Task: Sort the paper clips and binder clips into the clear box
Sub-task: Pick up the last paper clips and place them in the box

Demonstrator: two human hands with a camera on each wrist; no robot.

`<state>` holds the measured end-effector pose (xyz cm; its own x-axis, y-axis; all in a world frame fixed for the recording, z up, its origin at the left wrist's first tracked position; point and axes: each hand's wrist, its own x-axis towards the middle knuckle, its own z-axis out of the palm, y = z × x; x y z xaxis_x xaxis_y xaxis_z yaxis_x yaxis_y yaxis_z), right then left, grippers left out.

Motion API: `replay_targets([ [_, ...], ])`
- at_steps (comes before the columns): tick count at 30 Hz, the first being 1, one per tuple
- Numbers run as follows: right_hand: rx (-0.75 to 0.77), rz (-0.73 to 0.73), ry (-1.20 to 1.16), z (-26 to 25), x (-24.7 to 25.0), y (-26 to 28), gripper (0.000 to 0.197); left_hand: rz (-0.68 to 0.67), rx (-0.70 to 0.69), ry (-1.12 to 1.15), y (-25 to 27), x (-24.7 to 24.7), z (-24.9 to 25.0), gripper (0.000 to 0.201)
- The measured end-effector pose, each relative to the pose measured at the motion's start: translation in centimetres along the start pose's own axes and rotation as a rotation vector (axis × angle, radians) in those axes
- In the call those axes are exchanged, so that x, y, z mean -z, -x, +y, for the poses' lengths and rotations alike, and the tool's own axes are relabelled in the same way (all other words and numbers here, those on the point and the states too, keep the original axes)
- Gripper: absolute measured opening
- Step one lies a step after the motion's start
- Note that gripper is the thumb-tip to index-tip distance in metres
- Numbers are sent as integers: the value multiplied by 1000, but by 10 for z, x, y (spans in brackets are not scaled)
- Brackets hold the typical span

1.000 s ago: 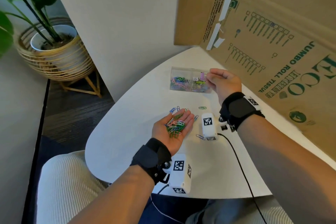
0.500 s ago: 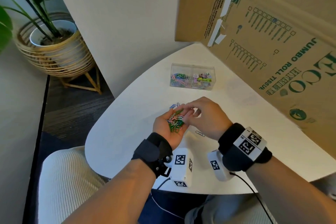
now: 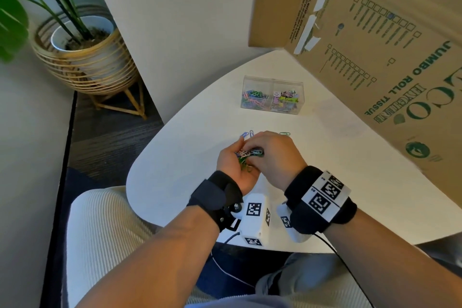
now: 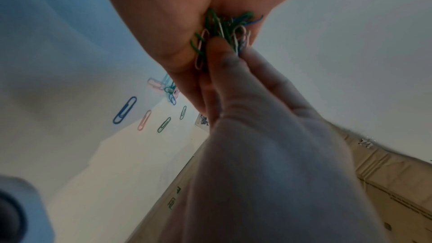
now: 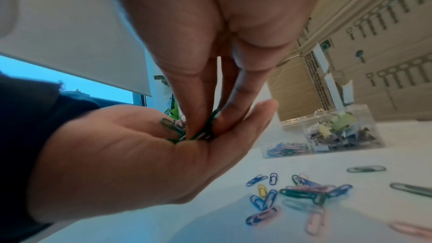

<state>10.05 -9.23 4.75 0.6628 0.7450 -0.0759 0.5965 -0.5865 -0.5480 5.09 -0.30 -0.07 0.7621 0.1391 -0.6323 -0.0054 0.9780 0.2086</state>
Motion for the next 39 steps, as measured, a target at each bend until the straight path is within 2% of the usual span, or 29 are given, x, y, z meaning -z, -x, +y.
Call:
replay_targets([
  [4,-138,71,-327,6,6,-1,13,-34,-26,-44,3,-3,2,54],
  [7,-234,102,-602,11,10,-2,22,-42,-24,-33,1,-4,4,47],
  [10,-248,118,-835,10,15,-3,23,-49,-14,-8,-2,-3,7,47],
  [12,-240,96,-924,9,19,-4,19,-58,-6,-8,-3,-2,9,51],
  [15,-266,94,-980,13,24,-7,15,-61,-13,-9,-3,-2,11,45],
  [18,-323,194,-1021,21,38,-28,16,-73,-6,41,-4,0,14,41],
  [22,-314,326,-959,23,65,-72,17,-79,5,37,-2,4,15,41],
  [27,-326,383,-873,28,72,-133,15,-66,0,35,-1,8,16,42],
  [30,-384,306,-589,42,58,-152,12,-64,-7,31,0,9,19,42],
  [32,-402,231,-378,48,49,-151,21,-70,-10,32,-1,10,22,41],
  [33,-390,236,-336,48,48,-147,18,-73,-9,38,-1,11,24,41],
  [36,-289,307,-335,39,59,-124,5,-80,-16,57,-3,12,26,40],
  [39,-178,234,-359,24,67,-89,6,-75,-16,54,-3,10,24,40],
])
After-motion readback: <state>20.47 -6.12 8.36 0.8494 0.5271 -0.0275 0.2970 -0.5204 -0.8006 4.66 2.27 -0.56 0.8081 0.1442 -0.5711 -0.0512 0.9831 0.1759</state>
